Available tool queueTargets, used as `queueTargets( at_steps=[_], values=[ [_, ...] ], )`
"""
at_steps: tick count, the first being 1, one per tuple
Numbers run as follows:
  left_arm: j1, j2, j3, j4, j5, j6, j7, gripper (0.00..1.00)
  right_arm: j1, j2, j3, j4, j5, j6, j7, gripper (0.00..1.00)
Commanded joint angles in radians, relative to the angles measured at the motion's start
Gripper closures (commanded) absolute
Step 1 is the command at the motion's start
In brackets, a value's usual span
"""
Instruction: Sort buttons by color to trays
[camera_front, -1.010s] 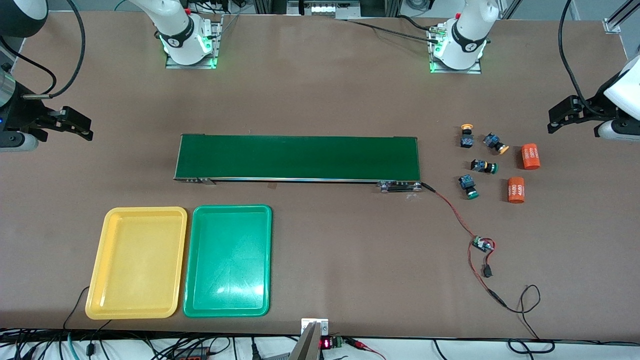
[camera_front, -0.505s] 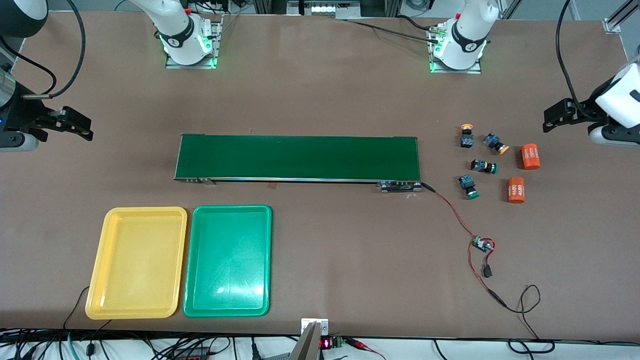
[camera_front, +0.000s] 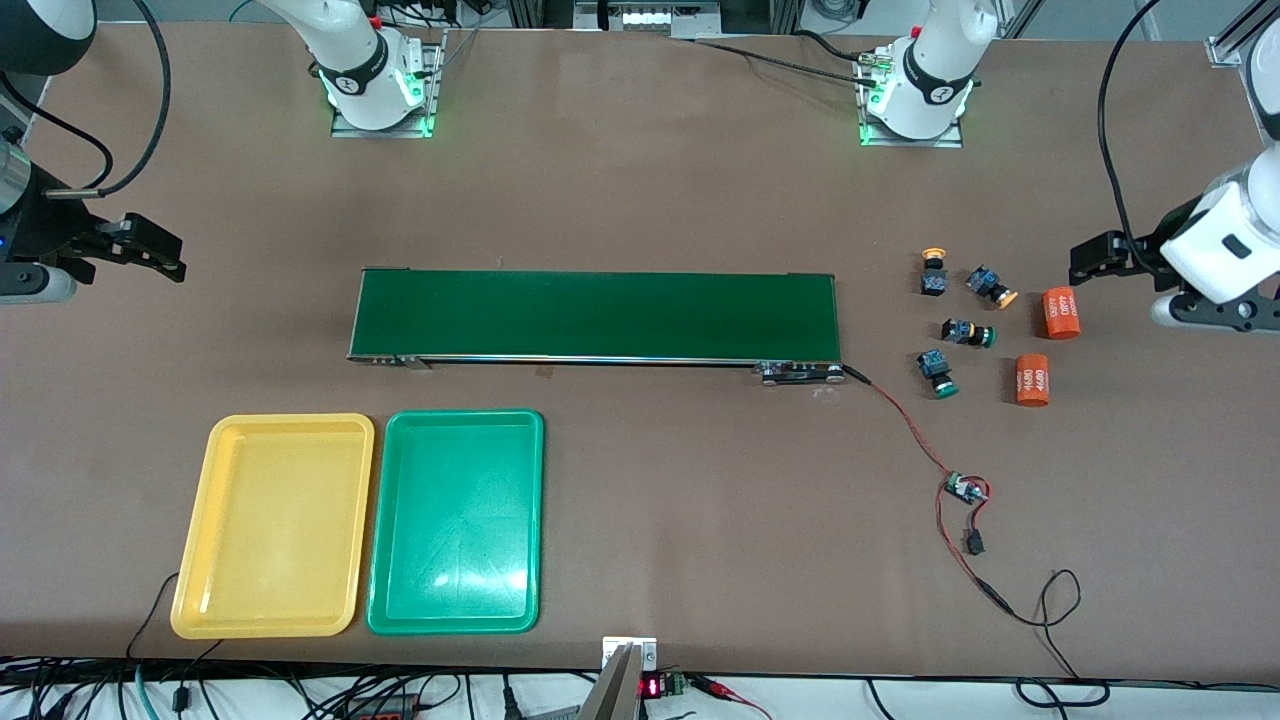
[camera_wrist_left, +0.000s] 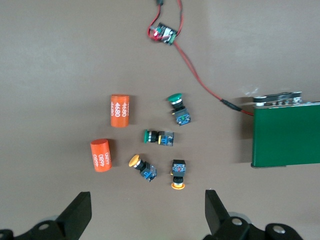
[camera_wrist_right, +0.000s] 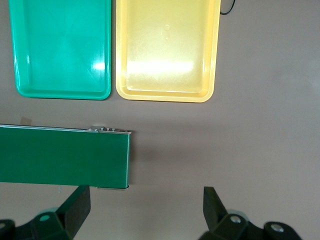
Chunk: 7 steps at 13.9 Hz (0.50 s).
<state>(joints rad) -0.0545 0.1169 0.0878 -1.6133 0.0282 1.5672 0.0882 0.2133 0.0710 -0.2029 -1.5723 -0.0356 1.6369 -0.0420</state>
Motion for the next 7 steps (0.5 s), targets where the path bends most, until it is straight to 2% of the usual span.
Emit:
queueTargets(
  at_steps=[1, 4, 7],
  values=[
    [0.060, 0.088, 0.001, 0.033, -0.002, -0.019, 0.018, 0.00, -0.005, -0.008, 0.000, -0.009, 0.002, 0.011, -0.002, 0.00],
    [0.073, 0.164, 0.001, 0.012, 0.045, 0.017, 0.074, 0.00, -0.005, -0.008, 0.000, -0.009, 0.003, 0.011, -0.002, 0.00],
    [0.116, 0.165, 0.000, -0.138, 0.065, 0.247, 0.143, 0.00, 0.003, -0.010, 0.002, -0.009, 0.002, 0.003, -0.002, 0.00]
  ],
)
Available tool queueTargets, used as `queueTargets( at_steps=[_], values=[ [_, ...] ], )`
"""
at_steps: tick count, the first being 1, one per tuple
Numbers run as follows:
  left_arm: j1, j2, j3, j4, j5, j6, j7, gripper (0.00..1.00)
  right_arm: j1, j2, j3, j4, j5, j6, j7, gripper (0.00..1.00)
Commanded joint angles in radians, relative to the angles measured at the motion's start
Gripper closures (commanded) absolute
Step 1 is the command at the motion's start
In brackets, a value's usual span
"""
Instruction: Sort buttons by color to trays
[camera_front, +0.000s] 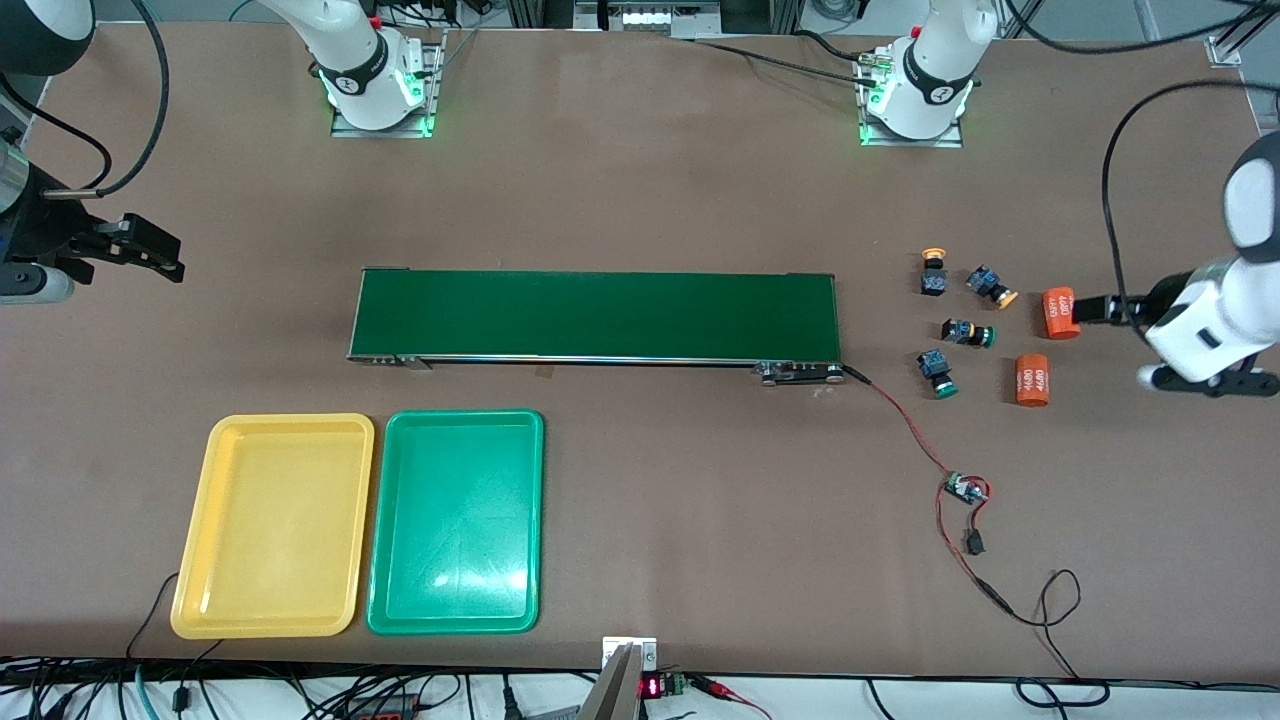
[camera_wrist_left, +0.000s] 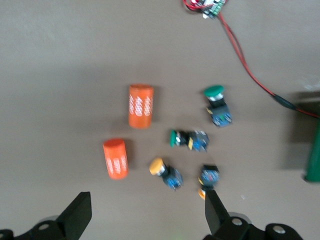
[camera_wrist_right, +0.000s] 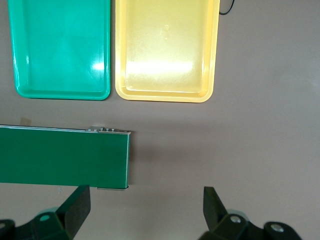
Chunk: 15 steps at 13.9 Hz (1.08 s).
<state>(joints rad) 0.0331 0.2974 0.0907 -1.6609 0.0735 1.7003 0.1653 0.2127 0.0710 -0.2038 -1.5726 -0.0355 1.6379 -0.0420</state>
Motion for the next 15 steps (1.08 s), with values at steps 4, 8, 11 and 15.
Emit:
queueTargets(
  at_steps=[4, 8, 11, 15],
  values=[
    [0.059, -0.008, -0.003, -0.293, 0.020, 0.476, 0.132, 0.00, -0.004, -0.008, 0.001, -0.009, 0.003, 0.008, -0.001, 0.00],
    [0.105, 0.075, -0.006, -0.430, 0.019, 0.796, 0.171, 0.00, -0.003, -0.008, 0.001, -0.007, 0.003, 0.010, 0.001, 0.00],
    [0.106, 0.127, -0.008, -0.522, 0.018, 1.016, 0.169, 0.00, -0.003, -0.008, 0.001, -0.009, 0.014, 0.010, 0.002, 0.00],
    [0.119, 0.163, -0.011, -0.550, 0.018, 1.102, 0.160, 0.39, -0.006, -0.008, 0.001, -0.009, 0.019, 0.010, 0.002, 0.00]
  ],
)
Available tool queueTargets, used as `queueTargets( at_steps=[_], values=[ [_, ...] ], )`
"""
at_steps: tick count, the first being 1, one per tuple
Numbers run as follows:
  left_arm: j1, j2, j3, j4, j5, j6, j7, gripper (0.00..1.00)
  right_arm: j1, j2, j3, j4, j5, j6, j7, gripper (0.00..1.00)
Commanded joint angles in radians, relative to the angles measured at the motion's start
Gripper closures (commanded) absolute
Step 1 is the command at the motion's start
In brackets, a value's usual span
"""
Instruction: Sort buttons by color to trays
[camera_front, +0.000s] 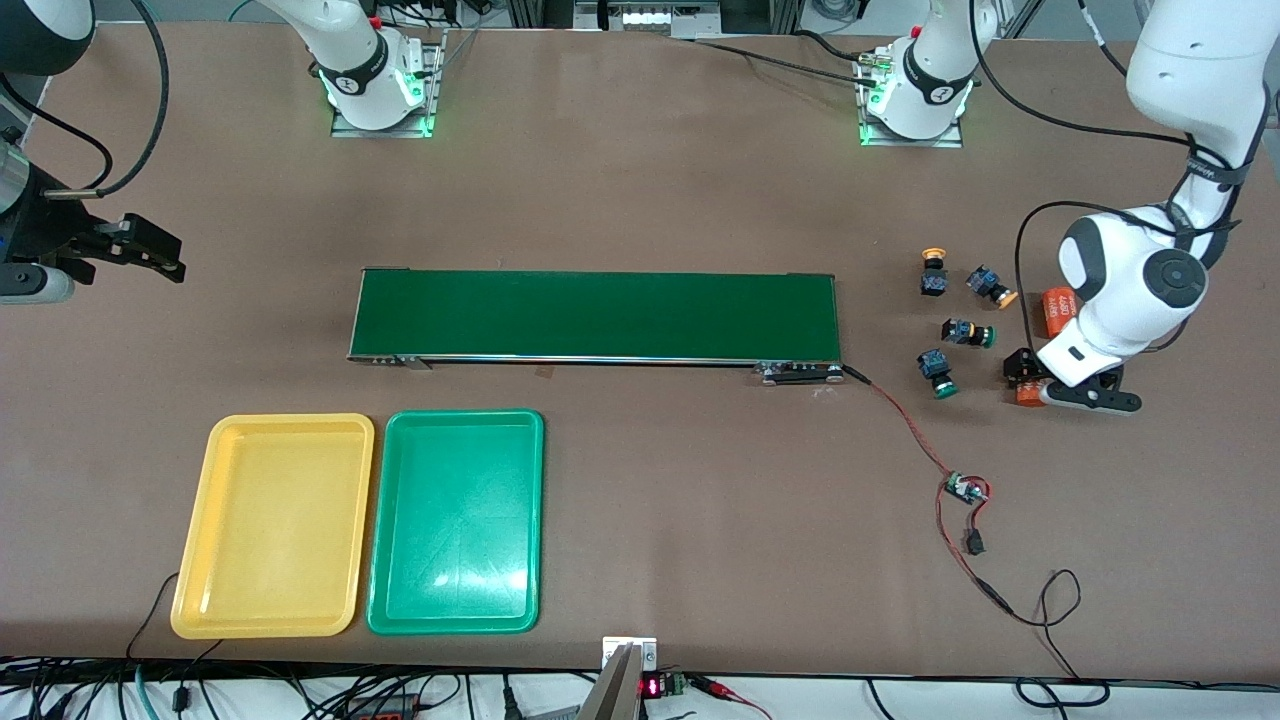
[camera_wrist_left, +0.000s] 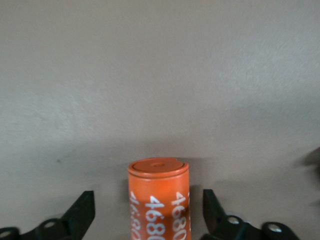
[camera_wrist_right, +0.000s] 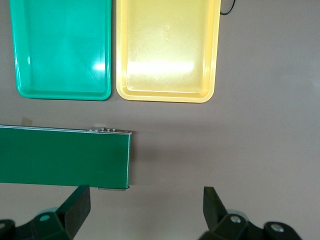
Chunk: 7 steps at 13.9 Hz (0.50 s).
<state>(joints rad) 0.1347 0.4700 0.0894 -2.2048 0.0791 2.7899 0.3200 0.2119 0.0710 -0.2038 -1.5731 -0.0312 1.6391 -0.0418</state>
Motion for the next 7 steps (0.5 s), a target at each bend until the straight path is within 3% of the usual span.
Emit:
queueTargets(
  at_steps=[1, 2, 7],
  values=[
    [0.016, -0.010, -0.010, -0.004, 0.013, 0.008, 0.004, 0.59, -0.003, -0.008, 0.001, -0.008, 0.014, 0.008, 0.002, 0.00],
    [0.016, -0.011, -0.011, -0.006, 0.013, 0.000, 0.004, 0.74, -0.003, -0.008, 0.001, -0.008, 0.014, 0.008, 0.002, 0.00],
    [0.005, -0.072, -0.033, 0.040, 0.013, -0.166, 0.013, 0.81, -0.003, -0.008, 0.001, -0.008, 0.014, 0.008, 0.002, 0.00]
  ],
)
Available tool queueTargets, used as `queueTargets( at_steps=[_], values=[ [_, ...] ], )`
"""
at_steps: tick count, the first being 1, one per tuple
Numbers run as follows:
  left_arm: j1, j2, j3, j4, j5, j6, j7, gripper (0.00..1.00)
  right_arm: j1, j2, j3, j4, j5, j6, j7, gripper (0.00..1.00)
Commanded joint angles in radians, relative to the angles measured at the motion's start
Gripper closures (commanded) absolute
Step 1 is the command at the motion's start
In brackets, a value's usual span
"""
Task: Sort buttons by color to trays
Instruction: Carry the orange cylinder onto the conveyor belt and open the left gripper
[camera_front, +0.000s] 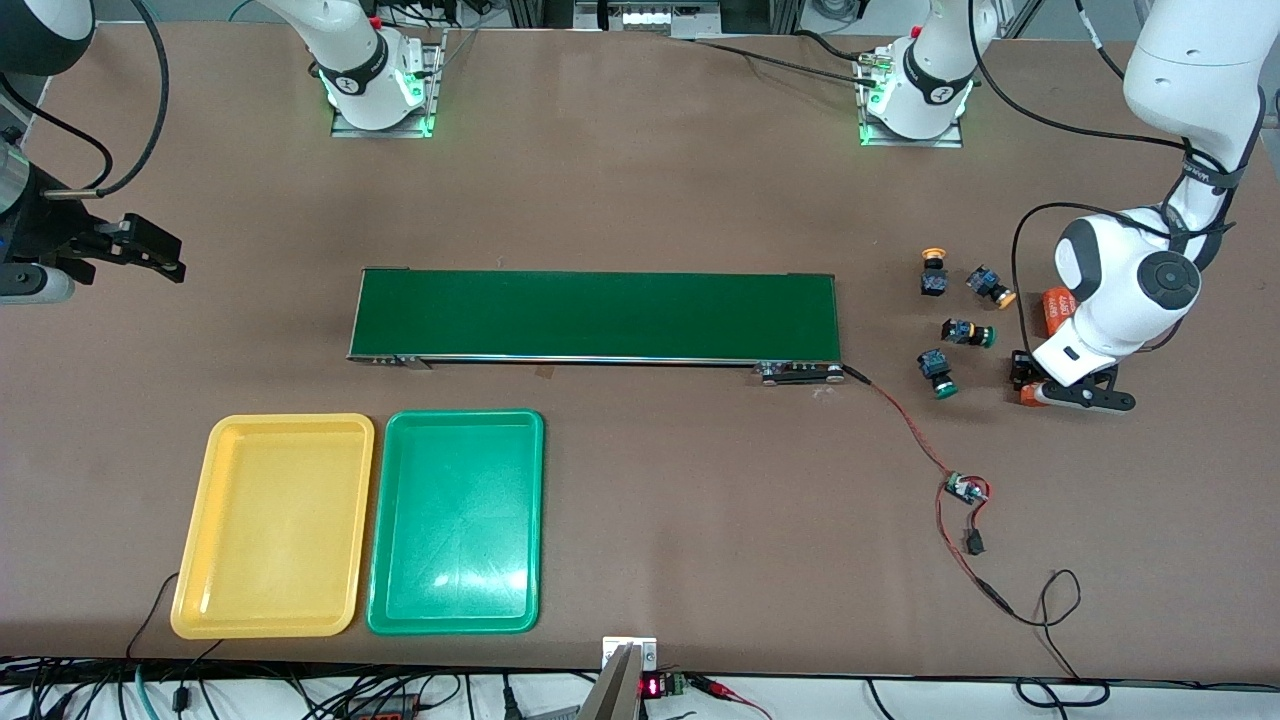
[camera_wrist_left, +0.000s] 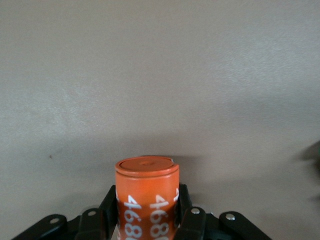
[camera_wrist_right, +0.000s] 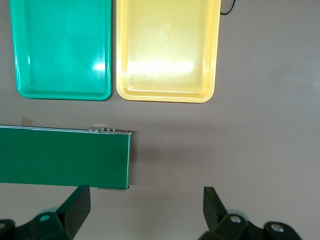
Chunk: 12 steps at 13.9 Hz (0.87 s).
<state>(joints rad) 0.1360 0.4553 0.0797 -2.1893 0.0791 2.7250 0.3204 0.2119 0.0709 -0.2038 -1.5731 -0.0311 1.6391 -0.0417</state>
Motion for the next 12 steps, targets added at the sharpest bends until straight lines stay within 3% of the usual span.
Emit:
queueTargets(
  at_steps=[1, 6, 9, 12],
  values=[
    [0.004, -0.069, -0.032, 0.066, 0.013, -0.176, 0.016, 0.80, -0.005, -0.008, 0.001, -0.008, 0.014, 0.008, 0.002, 0.00],
    [-0.001, -0.069, -0.127, 0.363, 0.011, -0.800, 0.037, 0.77, -0.005, -0.008, 0.001, -0.008, 0.014, 0.008, 0.002, 0.00],
    [0.011, -0.079, -0.242, 0.416, 0.005, -0.973, 0.117, 0.80, -0.003, -0.008, 0.001, -0.008, 0.014, 0.008, 0.002, 0.00],
    [0.014, -0.092, -0.349, 0.414, -0.004, -0.992, 0.302, 0.83, -0.003, -0.008, 0.001, -0.008, 0.014, 0.008, 0.002, 0.00]
  ],
)
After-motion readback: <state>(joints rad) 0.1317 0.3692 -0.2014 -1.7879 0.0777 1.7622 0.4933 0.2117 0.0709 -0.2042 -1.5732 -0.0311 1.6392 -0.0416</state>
